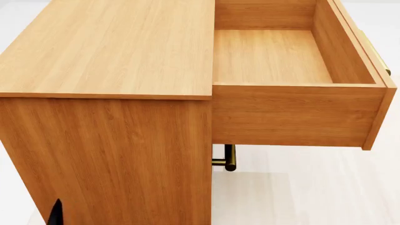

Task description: Put the bowl on top of the cabinet.

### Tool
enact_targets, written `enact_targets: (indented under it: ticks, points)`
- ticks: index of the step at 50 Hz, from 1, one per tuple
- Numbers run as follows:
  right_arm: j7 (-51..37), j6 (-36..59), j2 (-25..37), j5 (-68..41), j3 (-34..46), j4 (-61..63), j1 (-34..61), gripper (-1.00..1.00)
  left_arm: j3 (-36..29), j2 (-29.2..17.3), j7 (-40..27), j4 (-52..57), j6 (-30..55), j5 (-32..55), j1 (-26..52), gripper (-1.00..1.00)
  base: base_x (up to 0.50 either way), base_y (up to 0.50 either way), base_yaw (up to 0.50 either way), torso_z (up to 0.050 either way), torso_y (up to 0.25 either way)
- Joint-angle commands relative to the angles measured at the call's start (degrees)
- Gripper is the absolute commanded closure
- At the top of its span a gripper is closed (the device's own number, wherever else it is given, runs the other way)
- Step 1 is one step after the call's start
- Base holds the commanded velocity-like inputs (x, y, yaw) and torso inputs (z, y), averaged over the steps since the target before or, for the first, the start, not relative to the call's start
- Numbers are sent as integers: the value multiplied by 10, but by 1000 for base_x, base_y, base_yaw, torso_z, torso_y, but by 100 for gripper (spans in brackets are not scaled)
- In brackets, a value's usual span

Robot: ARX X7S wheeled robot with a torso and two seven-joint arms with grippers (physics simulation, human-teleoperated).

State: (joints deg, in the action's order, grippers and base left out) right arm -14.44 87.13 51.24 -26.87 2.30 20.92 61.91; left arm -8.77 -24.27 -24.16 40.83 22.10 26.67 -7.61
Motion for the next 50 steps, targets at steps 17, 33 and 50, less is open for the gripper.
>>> enact_targets:
  ticks: [17, 33, 50]
  points:
    - [-191, 25, 81, -273, 127, -17, 233, 100, -2, -3, 9, -13, -22, 1, -12, -100, 0, 0, 0, 0, 1]
    - [-259, 24, 54, -365, 278, -83, 426, 100, 1, -8, 8, -12, -22, 7, -10, -100, 0, 0, 0, 0, 0]
    - [-263, 16, -39, -387, 430, -147, 598, 100, -3, -9, 8, -9, -33, 5, -23, -100, 0, 0, 0, 0, 1]
